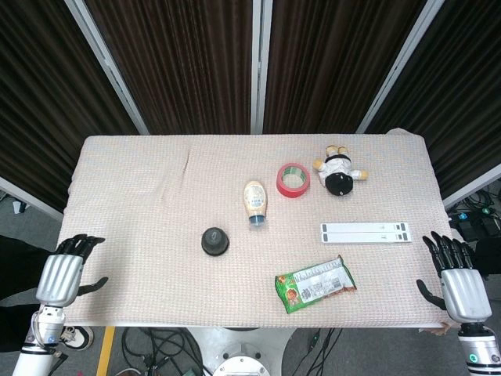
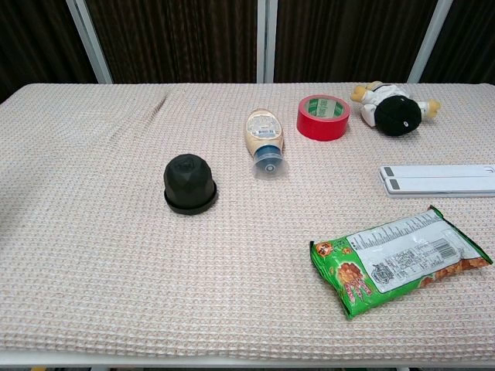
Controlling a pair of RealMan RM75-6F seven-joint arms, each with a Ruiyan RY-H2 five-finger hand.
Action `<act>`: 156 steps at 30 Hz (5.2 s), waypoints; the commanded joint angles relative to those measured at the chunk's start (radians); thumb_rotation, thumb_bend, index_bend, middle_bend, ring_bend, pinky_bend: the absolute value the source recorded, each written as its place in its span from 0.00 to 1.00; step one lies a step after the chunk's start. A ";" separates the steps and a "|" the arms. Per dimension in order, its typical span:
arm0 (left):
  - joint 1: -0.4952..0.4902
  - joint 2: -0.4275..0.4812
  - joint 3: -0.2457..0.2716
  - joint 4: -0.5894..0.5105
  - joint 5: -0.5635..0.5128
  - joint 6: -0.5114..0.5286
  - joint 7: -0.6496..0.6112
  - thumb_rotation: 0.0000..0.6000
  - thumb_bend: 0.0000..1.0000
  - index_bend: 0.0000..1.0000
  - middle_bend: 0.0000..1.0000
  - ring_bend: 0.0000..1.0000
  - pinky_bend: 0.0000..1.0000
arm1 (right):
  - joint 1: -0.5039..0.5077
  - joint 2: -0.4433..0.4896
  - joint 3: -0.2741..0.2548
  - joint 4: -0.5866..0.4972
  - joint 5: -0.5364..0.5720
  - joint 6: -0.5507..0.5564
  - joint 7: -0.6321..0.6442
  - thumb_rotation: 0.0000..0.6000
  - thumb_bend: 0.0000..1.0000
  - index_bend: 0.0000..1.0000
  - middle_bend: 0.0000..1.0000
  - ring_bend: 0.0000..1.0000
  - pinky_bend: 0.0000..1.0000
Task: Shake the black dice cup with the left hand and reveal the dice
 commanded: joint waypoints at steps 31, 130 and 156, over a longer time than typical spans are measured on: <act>-0.104 -0.107 -0.055 0.037 -0.041 -0.128 -0.047 1.00 0.01 0.21 0.25 0.18 0.23 | -0.007 0.034 0.006 -0.056 -0.019 0.037 -0.032 1.00 0.20 0.00 0.00 0.00 0.04; -0.559 -0.547 -0.167 0.429 -0.337 -0.593 -0.105 1.00 0.03 0.17 0.27 0.17 0.27 | -0.005 0.001 0.017 0.045 0.049 -0.029 0.045 1.00 0.20 0.00 0.00 0.00 0.04; -0.543 -0.531 -0.196 0.399 -0.308 -0.507 -0.149 1.00 0.20 0.30 0.42 0.27 0.35 | -0.004 0.001 0.018 0.047 0.054 -0.036 0.049 1.00 0.20 0.00 0.00 0.00 0.04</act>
